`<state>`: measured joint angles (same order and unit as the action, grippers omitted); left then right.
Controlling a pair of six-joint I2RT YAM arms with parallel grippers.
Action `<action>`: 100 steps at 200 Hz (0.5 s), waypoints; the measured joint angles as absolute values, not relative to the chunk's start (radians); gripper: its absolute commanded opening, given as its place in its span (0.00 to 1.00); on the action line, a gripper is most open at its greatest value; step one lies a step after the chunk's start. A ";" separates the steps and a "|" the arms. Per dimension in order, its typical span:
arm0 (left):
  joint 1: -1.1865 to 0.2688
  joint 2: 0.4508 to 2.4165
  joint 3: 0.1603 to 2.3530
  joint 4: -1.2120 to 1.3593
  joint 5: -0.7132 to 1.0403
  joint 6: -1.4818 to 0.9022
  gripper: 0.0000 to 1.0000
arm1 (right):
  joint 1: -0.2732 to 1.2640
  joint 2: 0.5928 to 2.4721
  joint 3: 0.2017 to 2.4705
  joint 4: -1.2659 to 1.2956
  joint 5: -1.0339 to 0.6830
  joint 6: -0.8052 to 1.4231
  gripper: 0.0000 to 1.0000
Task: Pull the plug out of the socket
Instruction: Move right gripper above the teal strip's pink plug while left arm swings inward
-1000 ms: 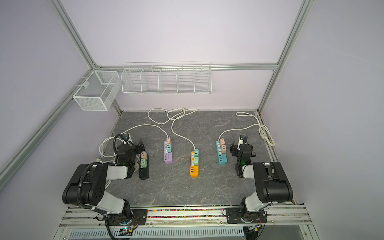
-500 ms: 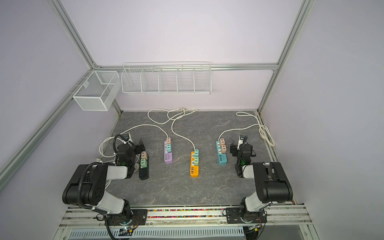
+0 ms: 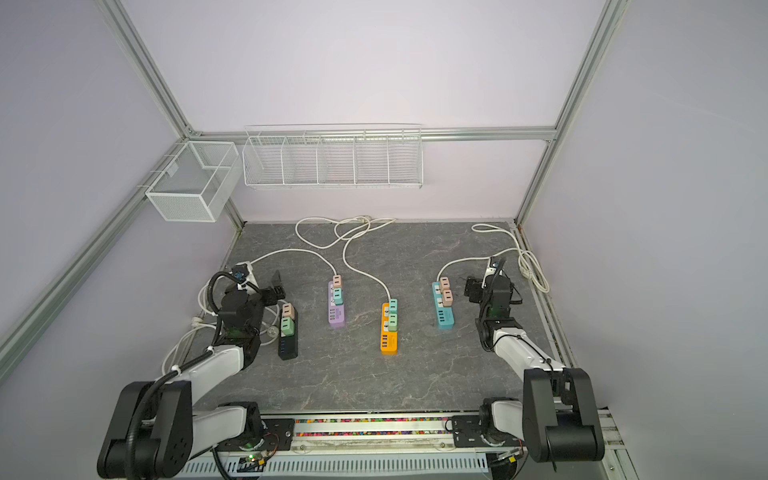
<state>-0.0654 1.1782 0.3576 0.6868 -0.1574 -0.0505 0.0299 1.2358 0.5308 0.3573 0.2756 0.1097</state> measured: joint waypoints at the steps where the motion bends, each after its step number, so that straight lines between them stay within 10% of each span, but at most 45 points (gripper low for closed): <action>1: -0.065 1.175 0.358 0.685 -0.157 -0.052 0.99 | 0.030 1.234 0.534 0.350 0.276 0.111 0.89; 100: -0.065 0.865 0.454 0.213 -0.182 -0.490 0.99 | 0.014 1.050 0.696 -0.208 0.151 0.410 0.89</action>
